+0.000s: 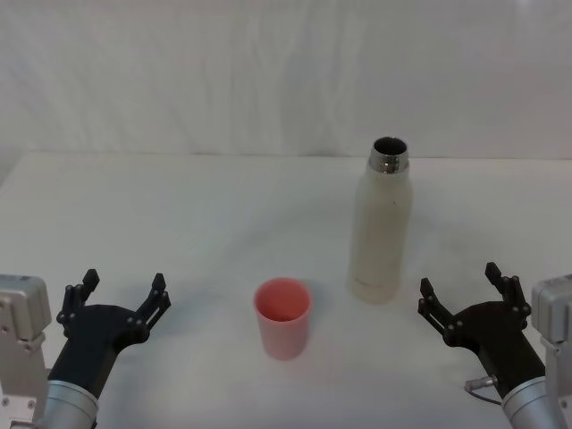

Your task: Grasp the thermos with one hand and pour water into the cup lid.

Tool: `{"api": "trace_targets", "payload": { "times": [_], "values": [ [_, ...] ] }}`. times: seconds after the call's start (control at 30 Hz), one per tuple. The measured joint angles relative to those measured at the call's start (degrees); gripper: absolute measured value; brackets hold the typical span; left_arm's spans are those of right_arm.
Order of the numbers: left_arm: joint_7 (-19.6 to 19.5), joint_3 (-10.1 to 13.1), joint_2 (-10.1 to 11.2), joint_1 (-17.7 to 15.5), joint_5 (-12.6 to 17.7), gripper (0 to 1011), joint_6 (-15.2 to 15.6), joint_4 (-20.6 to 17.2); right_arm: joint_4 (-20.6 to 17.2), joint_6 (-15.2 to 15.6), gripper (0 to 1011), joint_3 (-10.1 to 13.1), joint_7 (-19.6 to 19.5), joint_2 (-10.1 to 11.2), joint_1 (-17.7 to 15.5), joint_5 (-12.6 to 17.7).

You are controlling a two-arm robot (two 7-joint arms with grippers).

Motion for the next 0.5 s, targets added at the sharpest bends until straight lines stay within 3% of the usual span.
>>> {"api": "trace_targets", "payload": {
  "times": [0.5],
  "values": [
    [0.0, 0.0, 0.0, 0.0, 0.0, 1001, 0.0, 0.0, -0.9, 0.2, 1002, 1.0, 1.3, -0.7, -0.3, 0.1]
  ]
}}
